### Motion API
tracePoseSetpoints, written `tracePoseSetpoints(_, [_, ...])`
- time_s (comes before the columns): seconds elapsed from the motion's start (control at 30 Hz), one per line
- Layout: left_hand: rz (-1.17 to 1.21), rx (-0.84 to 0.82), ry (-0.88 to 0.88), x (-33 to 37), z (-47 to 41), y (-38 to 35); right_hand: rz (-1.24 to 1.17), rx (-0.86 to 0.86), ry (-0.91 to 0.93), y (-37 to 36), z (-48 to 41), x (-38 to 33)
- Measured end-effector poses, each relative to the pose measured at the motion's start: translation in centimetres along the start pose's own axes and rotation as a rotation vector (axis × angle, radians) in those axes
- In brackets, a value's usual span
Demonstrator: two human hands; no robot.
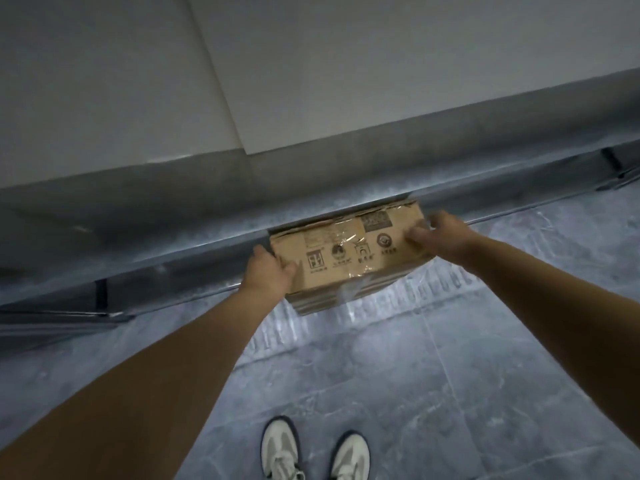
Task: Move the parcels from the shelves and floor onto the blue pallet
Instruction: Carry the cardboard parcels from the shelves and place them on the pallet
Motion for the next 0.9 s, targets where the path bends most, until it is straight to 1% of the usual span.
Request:
tracePoseSetpoints(0.03, [0.09,0.017,0.041,-0.3,-1.0,-0.5,-0.014,-0.009,-0.011,-0.9,-1.1,0.3])
tracePoseSetpoints(0.1, [0.283,0.039,0.057,-0.6,-2.9,-1.1,-0.074,0.003,-0.017,-2.3,-2.9,0.8])
tracePoseSetpoints(0.17, [0.421,0.039,0.051,-0.8,-3.6,-1.6,-0.213,0.042,0.012,-3.3,-3.7,1.4])
tracePoseSetpoints(0.27, [0.519,-0.018,0.112,-2.1,-2.2,-2.5,-0.375,0.114,0.068,-4.3,-3.2,2.6])
tracePoseSetpoints(0.33, [0.559,-0.064,0.17,-3.7,-0.3,-3.1,-0.447,0.122,0.055,-4.9,-2.1,3.8])
tracePoseSetpoints(0.37, [0.604,-0.09,0.19,-4.5,0.6,-3.4,-0.477,0.107,0.017,-5.2,-1.4,4.4])
tracePoseSetpoints(0.43, [0.736,-0.186,0.233,-6.2,2.1,-4.3,-0.471,0.054,-0.145,-5.8,0.0,6.0])
tracePoseSetpoints(0.5, [0.867,-0.343,0.299,-7.5,3.4,-5.6,-0.451,0.001,-0.328,-6.2,1.2,7.9])
tracePoseSetpoints(0.53, [0.909,-0.388,0.322,-8.2,3.8,-6.0,-0.468,-0.046,-0.38,-6.3,1.6,8.8])
tracePoseSetpoints(0.6, [0.933,-0.436,0.335,-9.1,4.0,-6.1,-0.515,-0.165,-0.446,-6.3,2.3,10.7])
tracePoseSetpoints(0.7, [0.901,-0.53,0.298,-9.8,3.8,-6.1,-0.587,-0.361,-0.536,-5.9,3.3,13.1])
tracePoseSetpoints(0.8, [0.87,-0.602,0.275,-11.6,4.0,-6.2,-0.604,-0.517,-0.611,-7.6,4.3,15.0])
tracePoseSetpoints(0.83, [0.855,-0.621,0.311,-12.6,4.1,-6.5,-0.608,-0.561,-0.623,-8.7,4.8,15.5])
tracePoseSetpoints(0.9, [0.84,-0.6,0.435,-14.4,4.5,-7.2,-0.618,-0.613,-0.64,-11.4,5.8,16.7])
Point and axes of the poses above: each hand's wrist, its own z-axis away from the middle knuckle, its own y-axis out of the back of the hand, x = y × z, the point moved 4 cm from there along -z, towards the middle knuckle, and after that the axes turned 2 degrees about x, right-handed, at the moved point
